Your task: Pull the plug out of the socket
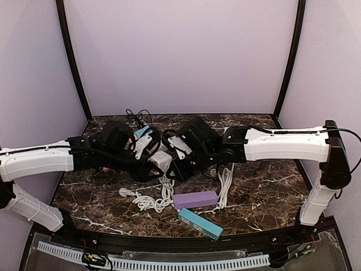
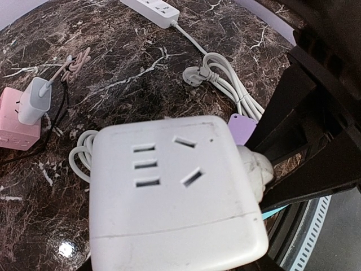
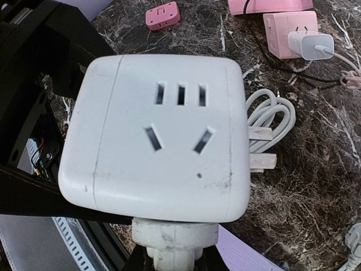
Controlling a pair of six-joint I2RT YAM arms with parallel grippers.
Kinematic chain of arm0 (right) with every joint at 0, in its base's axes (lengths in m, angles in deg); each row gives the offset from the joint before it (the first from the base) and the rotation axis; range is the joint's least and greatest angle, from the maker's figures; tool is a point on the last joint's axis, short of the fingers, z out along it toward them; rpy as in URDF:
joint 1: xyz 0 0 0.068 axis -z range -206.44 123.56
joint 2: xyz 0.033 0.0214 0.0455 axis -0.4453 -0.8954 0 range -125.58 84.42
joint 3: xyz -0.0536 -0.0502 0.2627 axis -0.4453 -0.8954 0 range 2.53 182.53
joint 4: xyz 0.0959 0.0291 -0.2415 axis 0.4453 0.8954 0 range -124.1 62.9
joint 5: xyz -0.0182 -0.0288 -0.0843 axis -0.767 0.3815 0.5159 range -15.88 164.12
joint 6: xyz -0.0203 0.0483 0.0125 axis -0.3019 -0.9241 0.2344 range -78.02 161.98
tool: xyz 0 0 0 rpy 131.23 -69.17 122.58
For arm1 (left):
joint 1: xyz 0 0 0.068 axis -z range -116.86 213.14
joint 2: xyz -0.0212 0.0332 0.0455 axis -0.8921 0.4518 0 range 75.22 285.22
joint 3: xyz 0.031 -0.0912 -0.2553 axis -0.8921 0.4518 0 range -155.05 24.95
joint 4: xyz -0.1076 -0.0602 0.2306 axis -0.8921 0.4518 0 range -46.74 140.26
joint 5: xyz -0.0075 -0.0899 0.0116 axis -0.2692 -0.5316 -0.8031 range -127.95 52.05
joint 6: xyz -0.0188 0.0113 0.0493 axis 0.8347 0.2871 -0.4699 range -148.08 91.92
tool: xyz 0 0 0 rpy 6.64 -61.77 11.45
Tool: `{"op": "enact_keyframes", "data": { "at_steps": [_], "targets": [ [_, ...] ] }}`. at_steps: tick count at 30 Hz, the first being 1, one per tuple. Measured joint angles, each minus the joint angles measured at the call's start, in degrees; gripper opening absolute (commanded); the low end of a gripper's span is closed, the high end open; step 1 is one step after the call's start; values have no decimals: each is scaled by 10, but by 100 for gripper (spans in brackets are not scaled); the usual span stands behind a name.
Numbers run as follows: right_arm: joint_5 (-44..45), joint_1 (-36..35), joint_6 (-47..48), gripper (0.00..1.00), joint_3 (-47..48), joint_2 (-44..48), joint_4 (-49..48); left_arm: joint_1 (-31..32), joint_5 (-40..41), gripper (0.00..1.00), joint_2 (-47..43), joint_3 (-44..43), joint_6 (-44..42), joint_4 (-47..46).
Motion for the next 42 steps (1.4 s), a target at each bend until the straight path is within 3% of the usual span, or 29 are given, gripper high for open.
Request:
{"op": "enact_keyframes", "data": {
  "at_steps": [3, 23, 42],
  "targets": [
    [1, 0, 0, 0, 3, -1, 4, 0, -1, 1, 0, 0, 0, 0],
    [-59, 21, 58, 0, -56, 25, -74, 3, 8, 1, -17, 10, -20, -2],
    [75, -11, -32, 0, 14, -4, -1, 8, 60, 1, 3, -26, 61, 31]
  ]
}}
